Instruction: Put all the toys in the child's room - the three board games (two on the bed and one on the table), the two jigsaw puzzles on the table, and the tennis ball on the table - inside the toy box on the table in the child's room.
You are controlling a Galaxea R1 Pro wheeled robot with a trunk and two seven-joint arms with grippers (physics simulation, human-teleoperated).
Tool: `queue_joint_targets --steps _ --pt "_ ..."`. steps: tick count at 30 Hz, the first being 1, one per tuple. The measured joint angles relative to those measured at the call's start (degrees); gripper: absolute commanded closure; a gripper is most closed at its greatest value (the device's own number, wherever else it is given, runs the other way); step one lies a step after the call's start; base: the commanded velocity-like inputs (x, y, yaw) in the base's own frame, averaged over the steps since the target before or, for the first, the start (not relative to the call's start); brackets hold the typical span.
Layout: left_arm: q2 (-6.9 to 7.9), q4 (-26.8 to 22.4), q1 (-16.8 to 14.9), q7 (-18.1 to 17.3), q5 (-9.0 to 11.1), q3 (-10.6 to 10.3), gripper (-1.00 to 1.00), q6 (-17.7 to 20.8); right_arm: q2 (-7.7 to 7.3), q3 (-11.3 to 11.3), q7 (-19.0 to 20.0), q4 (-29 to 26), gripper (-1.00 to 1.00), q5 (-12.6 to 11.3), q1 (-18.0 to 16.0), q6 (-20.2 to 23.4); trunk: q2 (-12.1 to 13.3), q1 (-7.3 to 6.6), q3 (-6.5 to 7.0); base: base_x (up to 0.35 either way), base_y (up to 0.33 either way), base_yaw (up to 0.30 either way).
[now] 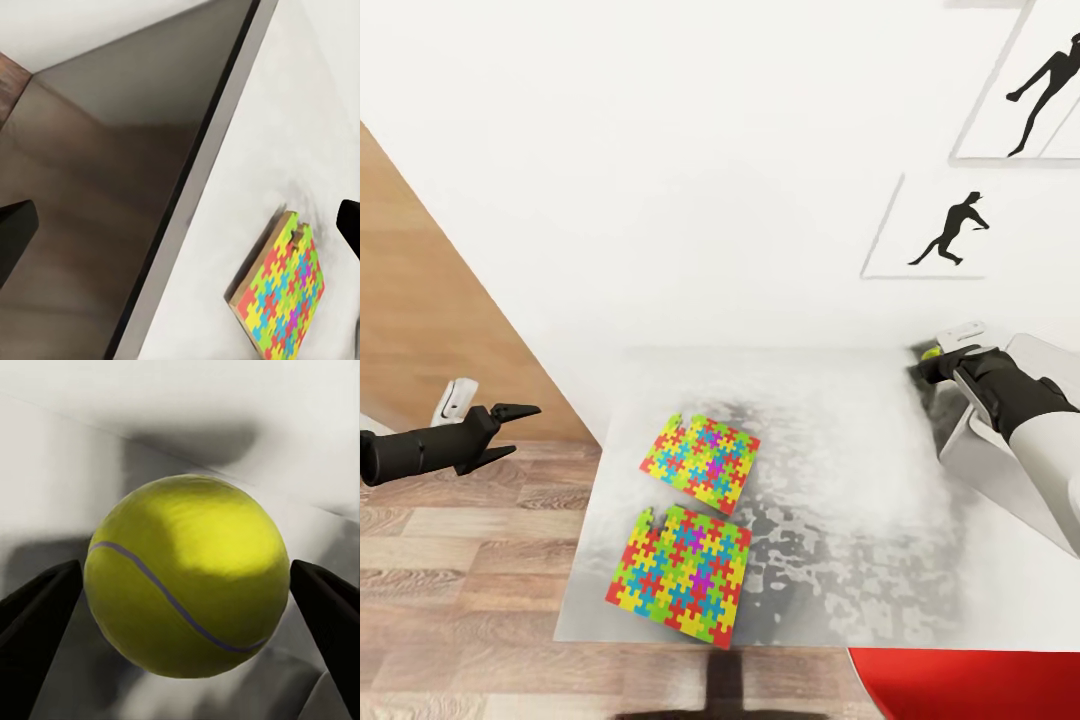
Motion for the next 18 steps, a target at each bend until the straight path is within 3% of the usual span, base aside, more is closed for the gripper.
queue_joint_targets --steps 14,18 --pt "-0.28 0.00 0.14 0.25 -0.21 -0.42 -1.00 0.04 0.00 -0.03 0.06 -1.51 1.00 -0.15 -0.10 0.36 0.00 0.00 0.00 0.000 0.000 0.000" --pt "-0.76 0.00 2.38 0.07 -0.58 -0.42 -1.00 0.06 0.00 0.00 0.09 -2.05 1.00 -0.11 -0.07 0.41 0.00 0.00 0.00 0.000 0.000 0.000"
